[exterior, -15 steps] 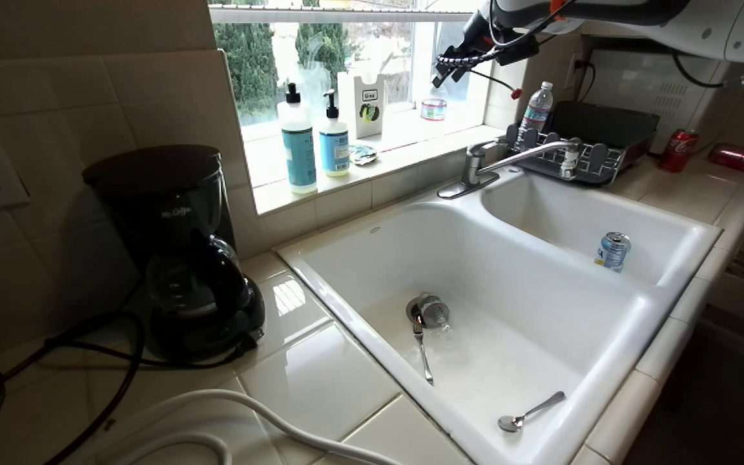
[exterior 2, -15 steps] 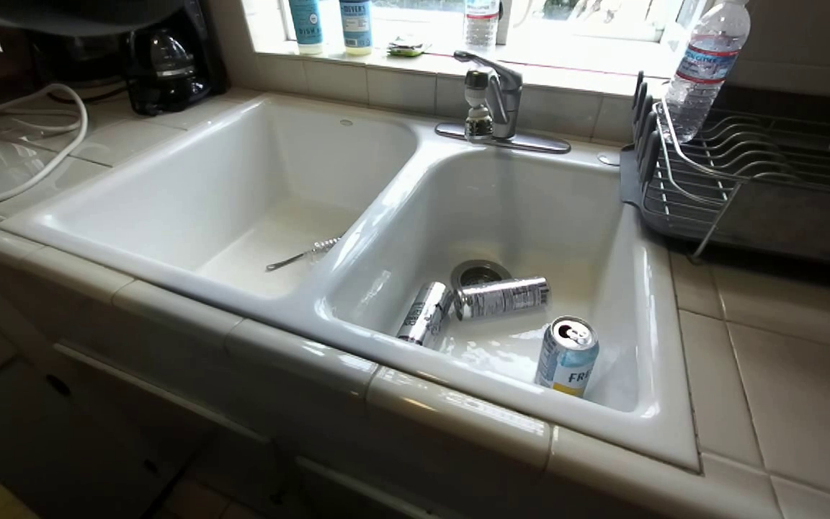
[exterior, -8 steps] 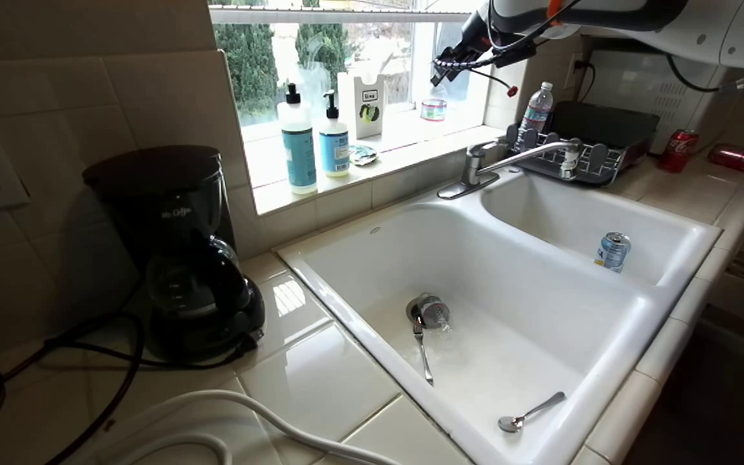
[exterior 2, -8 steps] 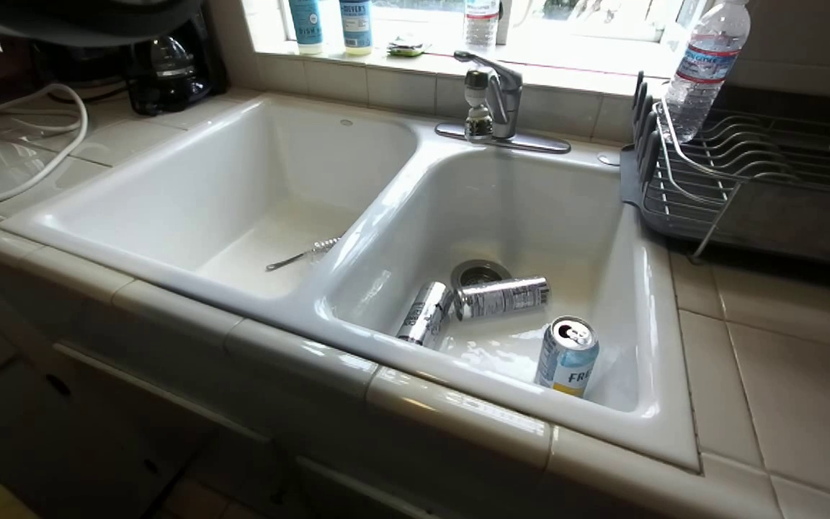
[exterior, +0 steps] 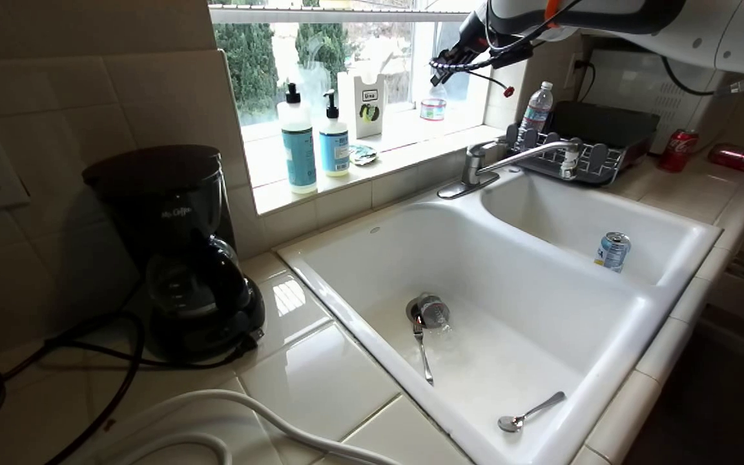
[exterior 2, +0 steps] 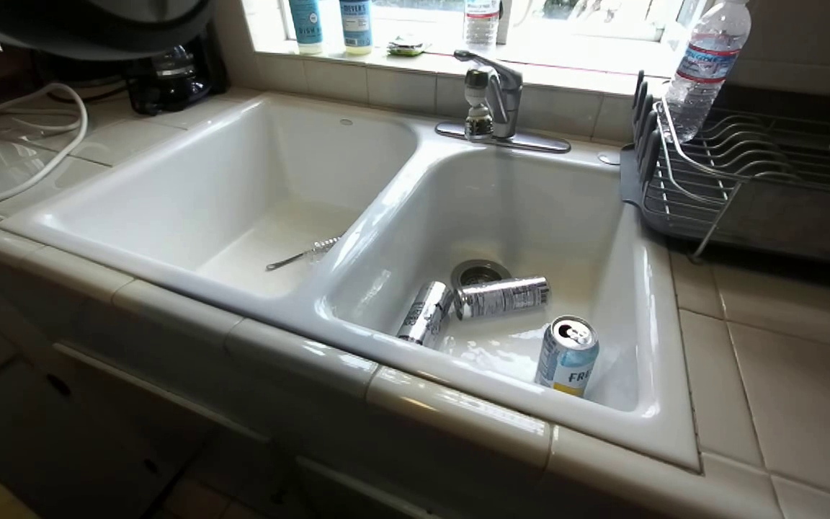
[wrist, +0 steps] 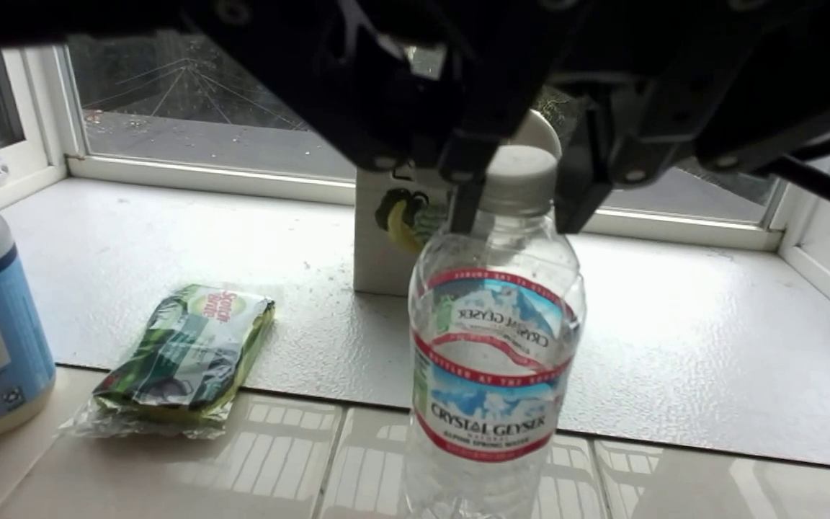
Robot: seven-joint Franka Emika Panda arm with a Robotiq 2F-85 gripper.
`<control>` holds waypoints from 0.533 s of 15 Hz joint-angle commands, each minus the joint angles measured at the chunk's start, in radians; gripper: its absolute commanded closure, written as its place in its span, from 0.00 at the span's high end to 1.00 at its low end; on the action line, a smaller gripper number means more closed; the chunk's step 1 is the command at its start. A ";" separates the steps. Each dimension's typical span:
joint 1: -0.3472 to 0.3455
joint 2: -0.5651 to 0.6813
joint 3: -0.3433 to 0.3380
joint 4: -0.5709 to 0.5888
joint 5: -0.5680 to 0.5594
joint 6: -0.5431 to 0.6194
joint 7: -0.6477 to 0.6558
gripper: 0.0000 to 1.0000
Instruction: Put the plastic bottle on the drying rack
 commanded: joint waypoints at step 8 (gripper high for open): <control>-0.031 -0.100 -0.001 -0.005 0.011 -0.109 0.021 0.08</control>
